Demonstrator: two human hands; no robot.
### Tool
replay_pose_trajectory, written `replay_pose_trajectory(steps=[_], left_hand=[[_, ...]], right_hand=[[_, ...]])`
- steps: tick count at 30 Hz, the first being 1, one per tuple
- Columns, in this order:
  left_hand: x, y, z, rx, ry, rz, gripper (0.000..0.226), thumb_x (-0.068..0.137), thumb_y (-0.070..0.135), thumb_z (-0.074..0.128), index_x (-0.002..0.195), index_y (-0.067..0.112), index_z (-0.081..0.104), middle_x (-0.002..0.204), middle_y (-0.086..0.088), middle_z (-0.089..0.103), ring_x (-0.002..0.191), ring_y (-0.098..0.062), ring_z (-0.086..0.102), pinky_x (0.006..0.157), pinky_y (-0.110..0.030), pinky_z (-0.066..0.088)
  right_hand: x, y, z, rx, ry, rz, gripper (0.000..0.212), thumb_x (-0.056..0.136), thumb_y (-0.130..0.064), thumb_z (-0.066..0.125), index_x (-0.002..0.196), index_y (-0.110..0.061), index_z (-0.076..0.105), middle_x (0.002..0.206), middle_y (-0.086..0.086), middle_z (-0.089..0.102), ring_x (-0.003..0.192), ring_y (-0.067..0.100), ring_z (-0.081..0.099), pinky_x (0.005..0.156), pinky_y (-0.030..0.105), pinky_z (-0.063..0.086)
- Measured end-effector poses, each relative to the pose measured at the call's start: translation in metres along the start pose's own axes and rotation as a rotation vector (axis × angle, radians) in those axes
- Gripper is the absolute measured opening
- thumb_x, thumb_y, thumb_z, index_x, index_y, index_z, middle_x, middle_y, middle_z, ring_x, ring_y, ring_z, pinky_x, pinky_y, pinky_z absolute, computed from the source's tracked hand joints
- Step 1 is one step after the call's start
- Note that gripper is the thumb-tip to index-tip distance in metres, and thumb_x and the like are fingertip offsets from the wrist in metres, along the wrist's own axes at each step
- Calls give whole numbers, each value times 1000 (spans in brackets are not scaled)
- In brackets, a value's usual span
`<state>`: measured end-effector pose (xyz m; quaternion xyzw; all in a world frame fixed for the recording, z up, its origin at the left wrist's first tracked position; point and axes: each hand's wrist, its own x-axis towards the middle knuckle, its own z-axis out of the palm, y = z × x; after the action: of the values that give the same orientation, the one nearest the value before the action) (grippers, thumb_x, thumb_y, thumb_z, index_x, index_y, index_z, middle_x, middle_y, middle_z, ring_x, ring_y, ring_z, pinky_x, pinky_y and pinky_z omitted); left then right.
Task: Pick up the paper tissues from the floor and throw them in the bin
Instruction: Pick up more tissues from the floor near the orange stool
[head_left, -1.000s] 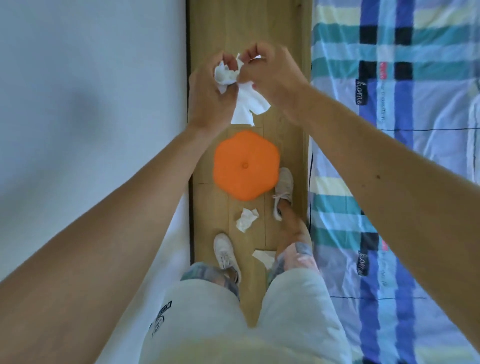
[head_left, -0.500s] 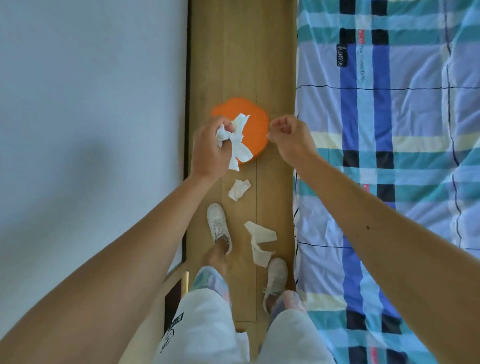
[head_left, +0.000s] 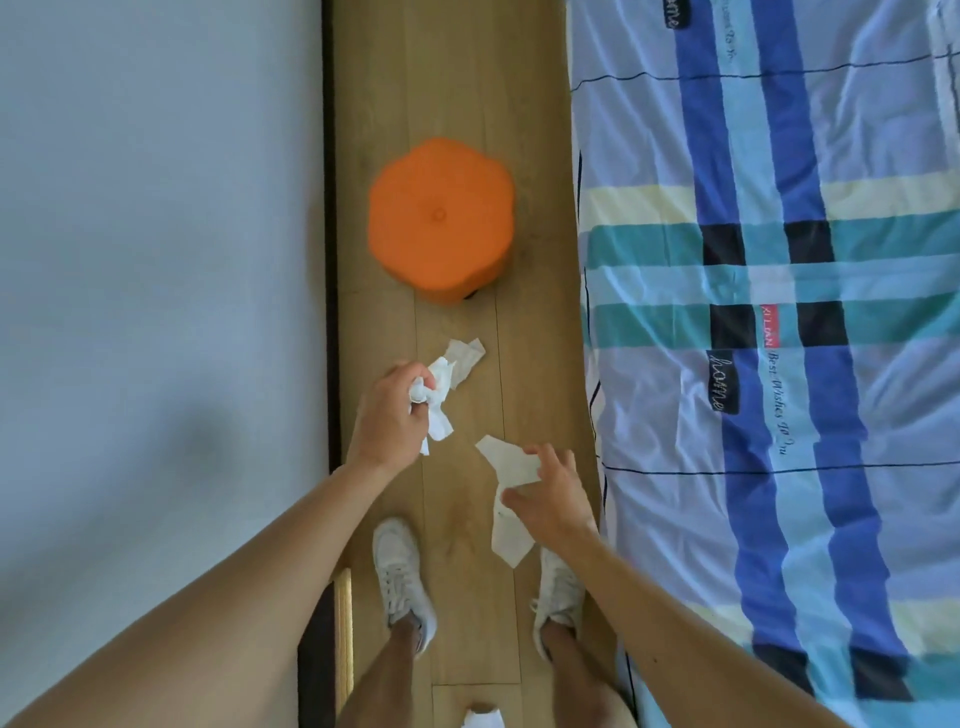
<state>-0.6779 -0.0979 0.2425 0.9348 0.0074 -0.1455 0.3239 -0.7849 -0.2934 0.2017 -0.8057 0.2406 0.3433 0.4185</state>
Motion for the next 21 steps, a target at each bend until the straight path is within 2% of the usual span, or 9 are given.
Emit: replay_pose_trajectory(steps=[4, 6, 9, 11, 12, 14, 16, 19, 21], left_hand=[[40, -55, 67, 29, -55, 35, 21, 86, -1, 56, 93, 19, 60, 107, 4, 58, 85, -10, 54, 54, -9, 34], [60, -76, 101, 27, -75, 64, 20, 84, -3, 60, 96, 12, 62, 116, -1, 56, 93, -15, 56, 60, -12, 41], [92, -114, 157, 115, -117, 109, 24, 80, 0, 69, 103, 8, 65, 127, -8, 56, 112, -26, 56, 78, -38, 55], [113, -146, 194, 201, -164, 96, 34, 80, 10, 71, 113, 9, 63, 134, -10, 53, 124, -29, 49, 86, -43, 55], [123, -163, 213, 239, -187, 89, 38, 81, 14, 71, 117, 10, 61, 139, -11, 50, 128, -30, 45, 89, -45, 54], [141, -195, 244, 322, -230, 90, 45, 83, 18, 70, 125, 11, 55, 145, -15, 43, 133, -34, 40, 95, -45, 52], [155, -222, 268, 448, -264, 109, 52, 83, 21, 69, 130, 10, 50, 148, -17, 38, 132, -35, 38, 98, -45, 51], [174, -255, 297, 603, -310, 117, 54, 89, 23, 62, 137, 12, 42, 157, -16, 26, 139, -39, 30, 100, -51, 49], [185, -269, 310, 664, -364, 125, 58, 92, 26, 59, 144, 12, 38, 164, -14, 16, 147, -42, 22, 107, -55, 42]], right_hand=[[61, 49, 64, -100, -28, -39, 71, 84, -32, 71, 144, -32, 34, 149, 0, 28, 114, 22, 59, 89, 33, 57], [93, 75, 91, -142, -37, -38, 68, 87, -32, 70, 144, -34, 34, 157, -1, 19, 126, 25, 54, 94, 33, 54], [139, 114, 135, -234, -32, -109, 54, 87, -36, 68, 135, -39, 42, 163, -3, 9, 130, 24, 51, 99, 31, 52], [169, 141, 159, -357, -24, -173, 57, 82, -45, 70, 132, -41, 43, 165, -1, 3, 128, 24, 52, 98, 32, 51], [183, 155, 169, -431, -43, -196, 65, 78, -51, 71, 135, -41, 40, 166, 1, -2, 135, 27, 46, 104, 34, 47], [209, 186, 187, -623, -135, -255, 95, 72, -62, 72, 149, -39, 22, 165, 6, -20, 152, 33, 8, 120, 46, 24], [229, 210, 198, -829, -216, -316, 123, 68, -68, 73, 156, -35, -7, 158, 9, -37, 148, 35, -26, 121, 57, -1], [251, 241, 216, -955, -190, -347, 137, 66, -74, 70, 149, -33, -32, 155, 10, -43, 144, 39, -34, 117, 61, -13], [254, 251, 228, -971, -122, -361, 136, 67, -74, 70, 150, -30, -29, 159, 12, -35, 146, 40, -28, 118, 63, -6]])
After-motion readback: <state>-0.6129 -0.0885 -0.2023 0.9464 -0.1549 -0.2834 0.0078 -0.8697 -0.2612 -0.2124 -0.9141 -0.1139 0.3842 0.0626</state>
